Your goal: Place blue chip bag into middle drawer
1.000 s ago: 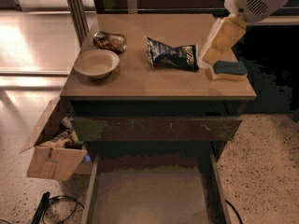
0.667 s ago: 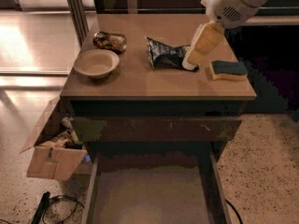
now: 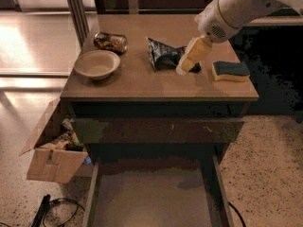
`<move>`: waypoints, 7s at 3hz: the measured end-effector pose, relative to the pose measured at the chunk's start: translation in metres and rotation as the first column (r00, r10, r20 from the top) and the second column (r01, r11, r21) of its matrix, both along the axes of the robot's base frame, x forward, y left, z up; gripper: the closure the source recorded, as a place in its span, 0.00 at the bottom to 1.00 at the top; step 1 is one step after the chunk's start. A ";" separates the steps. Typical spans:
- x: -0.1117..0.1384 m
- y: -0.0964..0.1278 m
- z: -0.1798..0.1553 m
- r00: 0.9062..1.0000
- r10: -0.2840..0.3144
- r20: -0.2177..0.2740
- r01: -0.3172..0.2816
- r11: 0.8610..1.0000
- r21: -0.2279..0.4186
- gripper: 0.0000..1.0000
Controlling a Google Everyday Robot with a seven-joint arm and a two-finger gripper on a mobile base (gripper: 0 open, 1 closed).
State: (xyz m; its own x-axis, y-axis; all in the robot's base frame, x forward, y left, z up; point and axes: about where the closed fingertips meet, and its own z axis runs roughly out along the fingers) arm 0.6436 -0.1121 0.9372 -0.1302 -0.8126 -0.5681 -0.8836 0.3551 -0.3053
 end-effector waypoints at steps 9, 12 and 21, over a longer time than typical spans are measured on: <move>0.099 0.032 -0.085 0.995 0.096 0.029 -0.100 0.979 0.175 0.87; 0.077 0.012 -0.064 0.996 0.081 0.037 -0.087 0.975 0.204 1.00; -0.252 0.031 -0.204 0.978 0.209 0.006 -0.203 0.941 0.269 1.00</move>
Offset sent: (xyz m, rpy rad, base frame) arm 0.0248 -0.0006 -0.0155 0.1088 -0.0123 0.0698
